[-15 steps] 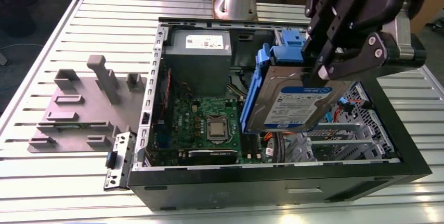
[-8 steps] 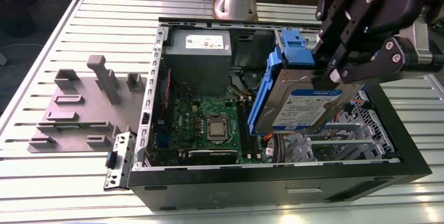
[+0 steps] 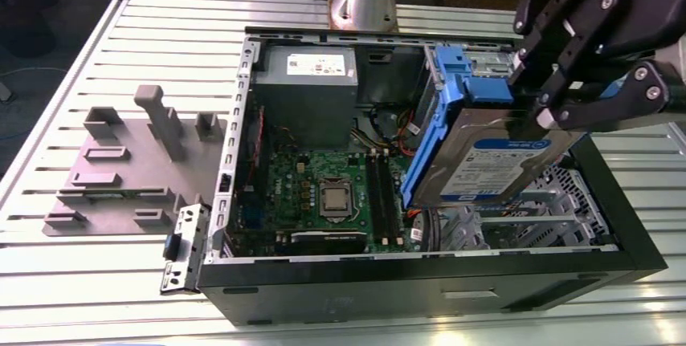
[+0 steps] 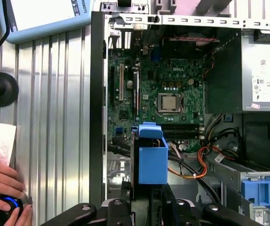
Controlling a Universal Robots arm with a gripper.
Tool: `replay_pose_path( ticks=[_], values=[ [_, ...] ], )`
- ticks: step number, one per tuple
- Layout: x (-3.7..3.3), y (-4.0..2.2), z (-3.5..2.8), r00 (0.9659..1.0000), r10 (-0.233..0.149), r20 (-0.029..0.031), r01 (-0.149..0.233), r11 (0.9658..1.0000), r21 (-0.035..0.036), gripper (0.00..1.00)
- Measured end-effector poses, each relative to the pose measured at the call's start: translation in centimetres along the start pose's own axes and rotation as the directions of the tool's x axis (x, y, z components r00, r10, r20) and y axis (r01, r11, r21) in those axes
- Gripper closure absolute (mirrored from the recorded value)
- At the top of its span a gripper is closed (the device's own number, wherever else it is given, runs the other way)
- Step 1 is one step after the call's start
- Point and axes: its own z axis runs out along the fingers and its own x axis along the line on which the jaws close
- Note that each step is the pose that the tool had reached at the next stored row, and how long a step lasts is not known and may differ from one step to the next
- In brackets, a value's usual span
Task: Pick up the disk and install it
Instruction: 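Pick up the disk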
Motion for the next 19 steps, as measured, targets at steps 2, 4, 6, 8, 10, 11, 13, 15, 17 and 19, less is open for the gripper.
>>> replay_pose_path(
  ticks=[2,4,6,8,10,11,13,15,17,19],
  values=[
    [0.0,-0.48,0.0,1.0,0.0,-0.0002,0.0,1.0,-0.0005,0.65],
    [-0.01,-1.1,-0.01,1.0,0.0,-0.0003,0.0,1.0,-0.001,0.65],
    [-0.01,-1.66,-0.01,1.0,0.0,-0.0003,0.0,1.0,-0.0014,0.65],
    [-0.02,-2.15,0.0,1.0,0.0,-0.0002,0.0,1.0,-0.0016,0.65],
    [-0.02,-2.54,0.01,1.0,0.0,-0.0002,0.0,1.0,-0.0017,0.65],
    [-0.02,-2.69,0.02,1.0,0.0,-0.0003,0.0,1.0,-0.0017,0.65],
    [-0.02,-2.87,0.03,1.0,0.0,-0.0003,0.0,1.0,-0.0018,0.65],
    [-0.02,-2.88,0.03,1.0,0.0,-0.0004,0.0,1.0,-0.0018,0.65],
    [-0.02,-3.06,0.03,1.0,0.0,-0.0003,0.0,1.0,-0.0018,0.65],
    [-0.02,-3.07,0.03,1.0,0.0,-0.0003,0.0,1.0,-0.0018,0.65]
  ],
)
